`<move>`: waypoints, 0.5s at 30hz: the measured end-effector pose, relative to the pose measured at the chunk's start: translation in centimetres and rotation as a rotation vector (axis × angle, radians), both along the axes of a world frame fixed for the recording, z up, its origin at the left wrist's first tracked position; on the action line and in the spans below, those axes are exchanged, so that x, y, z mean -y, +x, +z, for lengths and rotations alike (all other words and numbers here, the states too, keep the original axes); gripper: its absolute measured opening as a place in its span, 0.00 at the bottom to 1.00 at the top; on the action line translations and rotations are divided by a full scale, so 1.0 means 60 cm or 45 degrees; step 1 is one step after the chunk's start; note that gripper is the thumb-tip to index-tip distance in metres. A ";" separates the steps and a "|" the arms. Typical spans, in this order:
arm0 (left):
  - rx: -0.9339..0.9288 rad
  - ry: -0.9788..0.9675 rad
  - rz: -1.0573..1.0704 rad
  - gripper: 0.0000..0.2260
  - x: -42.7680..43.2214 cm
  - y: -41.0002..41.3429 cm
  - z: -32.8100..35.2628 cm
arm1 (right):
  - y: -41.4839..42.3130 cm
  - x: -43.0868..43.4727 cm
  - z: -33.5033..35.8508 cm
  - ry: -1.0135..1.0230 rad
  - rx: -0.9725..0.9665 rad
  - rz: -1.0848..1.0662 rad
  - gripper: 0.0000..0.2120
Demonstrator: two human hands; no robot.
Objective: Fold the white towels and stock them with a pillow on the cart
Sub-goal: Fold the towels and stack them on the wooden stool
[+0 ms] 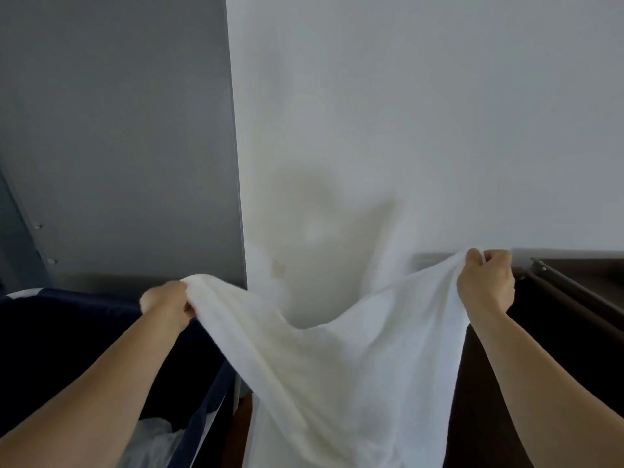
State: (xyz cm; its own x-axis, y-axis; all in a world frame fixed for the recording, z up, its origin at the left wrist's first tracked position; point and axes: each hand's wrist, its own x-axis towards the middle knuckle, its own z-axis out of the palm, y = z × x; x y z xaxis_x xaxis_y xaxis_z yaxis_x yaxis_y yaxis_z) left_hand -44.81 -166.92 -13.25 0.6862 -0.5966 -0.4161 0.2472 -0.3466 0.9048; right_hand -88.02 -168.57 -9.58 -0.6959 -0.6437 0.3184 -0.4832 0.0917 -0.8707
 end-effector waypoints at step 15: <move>-0.001 -0.282 -1.306 0.14 -0.029 -0.079 0.068 | 0.030 0.021 -0.014 0.094 0.007 0.509 0.08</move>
State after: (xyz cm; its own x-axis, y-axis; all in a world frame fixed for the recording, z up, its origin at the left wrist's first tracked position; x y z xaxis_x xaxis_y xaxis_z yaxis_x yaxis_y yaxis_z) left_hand -49.56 -165.18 -9.15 -0.1917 -0.9549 -0.2266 -0.0705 -0.2168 0.9737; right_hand -86.22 -169.84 -10.44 -0.3880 -0.8848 0.2580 -0.4885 -0.0400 -0.8716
